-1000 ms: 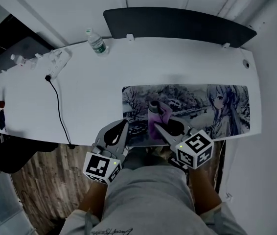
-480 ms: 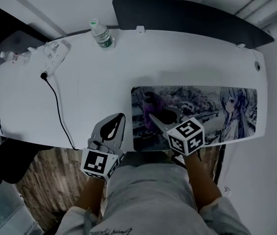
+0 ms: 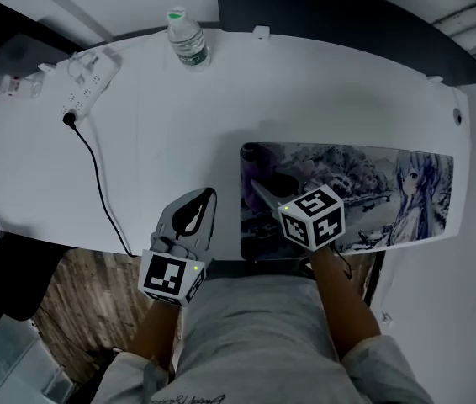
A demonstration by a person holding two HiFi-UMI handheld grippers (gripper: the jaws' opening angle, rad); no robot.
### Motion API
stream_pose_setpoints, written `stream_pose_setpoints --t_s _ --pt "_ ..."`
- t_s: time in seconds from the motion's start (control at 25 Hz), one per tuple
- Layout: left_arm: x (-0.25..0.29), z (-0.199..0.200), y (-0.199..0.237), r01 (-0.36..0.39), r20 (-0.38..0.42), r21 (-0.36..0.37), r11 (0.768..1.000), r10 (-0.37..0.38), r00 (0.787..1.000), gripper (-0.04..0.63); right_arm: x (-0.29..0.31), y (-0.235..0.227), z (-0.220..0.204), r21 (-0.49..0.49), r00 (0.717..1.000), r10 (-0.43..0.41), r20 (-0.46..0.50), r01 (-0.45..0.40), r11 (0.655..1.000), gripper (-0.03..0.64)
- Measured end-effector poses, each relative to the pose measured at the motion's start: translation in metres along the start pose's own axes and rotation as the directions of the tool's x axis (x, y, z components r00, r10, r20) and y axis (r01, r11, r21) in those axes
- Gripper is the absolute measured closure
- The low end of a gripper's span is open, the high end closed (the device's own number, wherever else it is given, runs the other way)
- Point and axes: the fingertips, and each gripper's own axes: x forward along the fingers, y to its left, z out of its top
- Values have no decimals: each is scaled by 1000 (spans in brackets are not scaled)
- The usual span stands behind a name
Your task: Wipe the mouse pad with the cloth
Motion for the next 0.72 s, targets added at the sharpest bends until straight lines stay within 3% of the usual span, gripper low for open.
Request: stream_pose_setpoints --t_s 0.36,0.72 --pt "-10 -3 10 -37 -19 -8 999 37 999 576 26 -17 -15 26 998 -10 -62 12 1000 522" --pt "1 -11 -23 -57 -30 -10 998 57 998 575 7 -49 -25 14 997 -17 -75 18 1000 520"
